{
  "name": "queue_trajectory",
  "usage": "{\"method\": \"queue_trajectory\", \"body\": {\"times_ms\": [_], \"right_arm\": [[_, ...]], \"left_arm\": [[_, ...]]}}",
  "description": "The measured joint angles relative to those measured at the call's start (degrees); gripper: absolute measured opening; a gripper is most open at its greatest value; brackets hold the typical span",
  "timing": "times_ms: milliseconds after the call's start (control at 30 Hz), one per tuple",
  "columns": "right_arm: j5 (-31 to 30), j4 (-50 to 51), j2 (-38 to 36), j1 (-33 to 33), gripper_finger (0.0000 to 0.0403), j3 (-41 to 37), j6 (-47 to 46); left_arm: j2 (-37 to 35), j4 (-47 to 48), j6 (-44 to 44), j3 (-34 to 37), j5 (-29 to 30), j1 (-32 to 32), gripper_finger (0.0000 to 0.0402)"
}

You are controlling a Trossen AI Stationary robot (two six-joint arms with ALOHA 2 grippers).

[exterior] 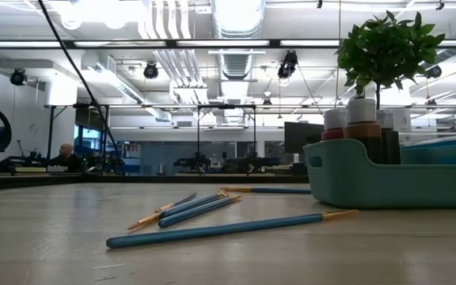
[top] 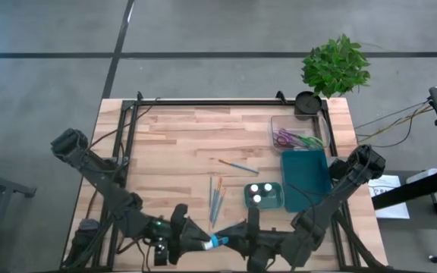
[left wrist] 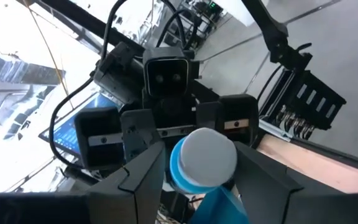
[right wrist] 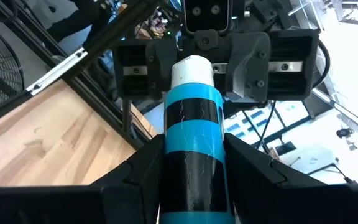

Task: Pick & Place Paint Supplies
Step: Put the blue paint bottle into the green bin

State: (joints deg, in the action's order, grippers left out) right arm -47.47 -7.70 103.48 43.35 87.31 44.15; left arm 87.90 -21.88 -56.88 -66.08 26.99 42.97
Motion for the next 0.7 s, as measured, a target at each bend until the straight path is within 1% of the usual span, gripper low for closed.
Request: {"method": "queue_trajectory", "body": {"times_ms": [200,433,567,700], "right_arm": [[1.40,-1.08,0.00,-0.26,0.0142,0.00,0.87],[1.40,-1.12,-0.02,-0.68,0.0142,0.00,0.86],[1.41,-1.12,-0.02,-1.06,0.0142,0.00,0.86],[1.45,-1.12,-0.02,-1.09,0.0142,0.00,0.93]], "left_arm": [[0.00,-0.20,0.56,0.00,-1.35,-0.53,0.0187],[0.02,-0.91,1.37,0.00,-3.95,-0.77,0.0187],[0.02,-1.91,1.37,0.00,-4.35,-0.81,0.0186],[0.02,-1.71,1.41,0.00,-4.58,-1.00,0.0167]]}}
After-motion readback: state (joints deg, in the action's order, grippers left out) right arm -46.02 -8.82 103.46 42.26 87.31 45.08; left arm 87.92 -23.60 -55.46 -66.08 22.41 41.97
